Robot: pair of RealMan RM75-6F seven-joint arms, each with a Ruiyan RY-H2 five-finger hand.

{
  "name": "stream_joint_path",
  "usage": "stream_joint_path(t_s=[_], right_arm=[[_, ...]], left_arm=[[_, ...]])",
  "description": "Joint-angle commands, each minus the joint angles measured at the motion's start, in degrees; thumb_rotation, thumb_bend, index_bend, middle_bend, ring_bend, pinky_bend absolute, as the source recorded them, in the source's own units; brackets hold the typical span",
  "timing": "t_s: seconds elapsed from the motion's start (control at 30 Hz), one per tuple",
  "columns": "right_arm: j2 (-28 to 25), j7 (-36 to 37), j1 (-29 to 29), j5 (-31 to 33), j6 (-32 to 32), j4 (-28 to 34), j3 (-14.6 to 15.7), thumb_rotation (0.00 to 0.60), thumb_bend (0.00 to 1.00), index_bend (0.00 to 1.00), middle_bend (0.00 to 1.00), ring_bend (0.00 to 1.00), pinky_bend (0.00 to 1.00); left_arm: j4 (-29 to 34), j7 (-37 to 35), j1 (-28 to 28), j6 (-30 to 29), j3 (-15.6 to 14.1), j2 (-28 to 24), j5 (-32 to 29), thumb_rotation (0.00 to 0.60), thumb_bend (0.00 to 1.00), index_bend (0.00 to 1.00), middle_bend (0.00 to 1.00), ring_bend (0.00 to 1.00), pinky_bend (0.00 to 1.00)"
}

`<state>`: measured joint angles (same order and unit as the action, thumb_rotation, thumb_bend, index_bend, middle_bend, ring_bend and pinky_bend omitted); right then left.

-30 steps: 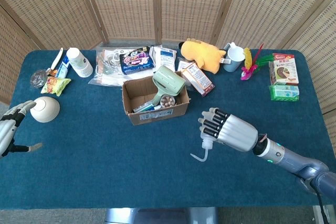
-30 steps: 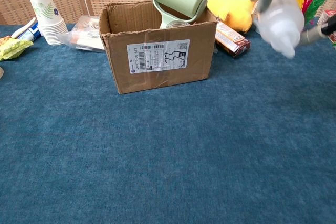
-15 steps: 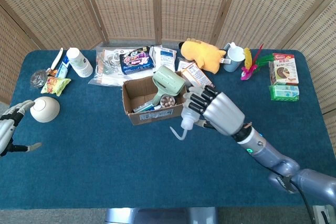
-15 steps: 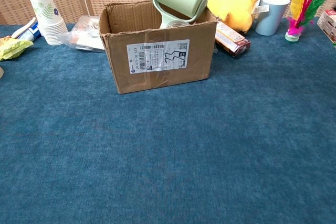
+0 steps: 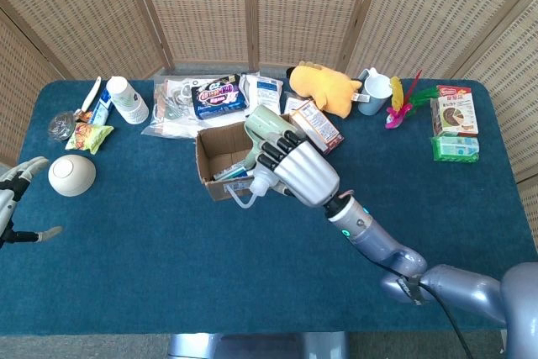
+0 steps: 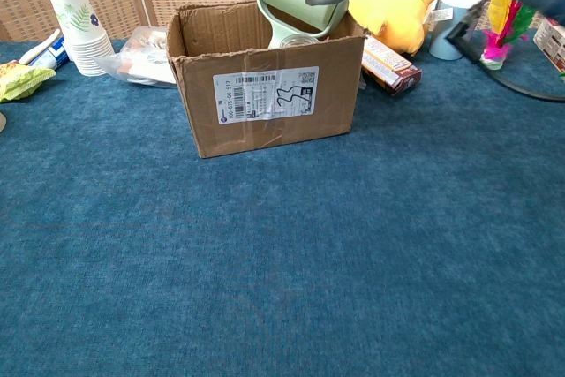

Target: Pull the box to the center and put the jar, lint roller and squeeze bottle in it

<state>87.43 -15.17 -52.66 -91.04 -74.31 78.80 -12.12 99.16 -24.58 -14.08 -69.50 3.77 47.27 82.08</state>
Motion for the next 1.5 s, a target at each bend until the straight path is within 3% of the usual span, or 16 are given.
stream_joint_path(t_s=[0.03,0.3,0.63,0.83,1.17,1.5], right_arm=[[3.05,-4.4,-0.73,3.81,2.05,-1.49,-2.23,0.6,0.32,0.49,0.39,0.3,0.39],[6.24,-12.29,-0.96,10.53,3.02,-2.24,-6.0,0.6,0.3,0.49,0.39,0.29,0.39],[11.83,-23.37,-0.86,16.69,1.95,-0.87,-7.39,0.6,0.29,0.5,0.39,0.29,0.39],[14.74,-24.89,-1.11,18.83,1.14,2.22,-8.43,0.6,0.3,0.5,0.39,0.29,0.39],[17.73,-28.86,-2.1,21.65,0.96,1.61,-9.62,0.6,0.3,0.5,0.4,0.29,0.39],[22.79,-29.99,-4.44,28.64,-0.06,1.42,-15.83,0.6,0.32,0.5,0.4,0.29,0.39]], left_arm=[[-0.62,-1.31,0.49,-1.04,-0.01,-0.39,0.79,0.6,0.05,0.0,0.0,0.0,0.09],[-1.35,-3.58,0.71,-1.63,0.02,-0.88,1.37,0.6,0.05,0.0,0.0,0.0,0.09],[-1.48,-4.01,0.54,-1.42,-0.12,-0.94,1.58,0.6,0.05,0.0,0.0,0.0,0.09],[-1.73,-4.25,0.41,-1.06,-0.08,-0.9,1.19,0.6,0.05,0.0,0.0,0.0,0.09],[-1.94,-4.65,0.46,-1.14,-0.15,-0.99,1.28,0.6,0.05,0.0,0.0,0.0,0.09],[-2.21,-4.89,0.14,-0.44,-0.09,-0.88,0.9,0.6,0.05,0.0,0.0,0.0,0.09]])
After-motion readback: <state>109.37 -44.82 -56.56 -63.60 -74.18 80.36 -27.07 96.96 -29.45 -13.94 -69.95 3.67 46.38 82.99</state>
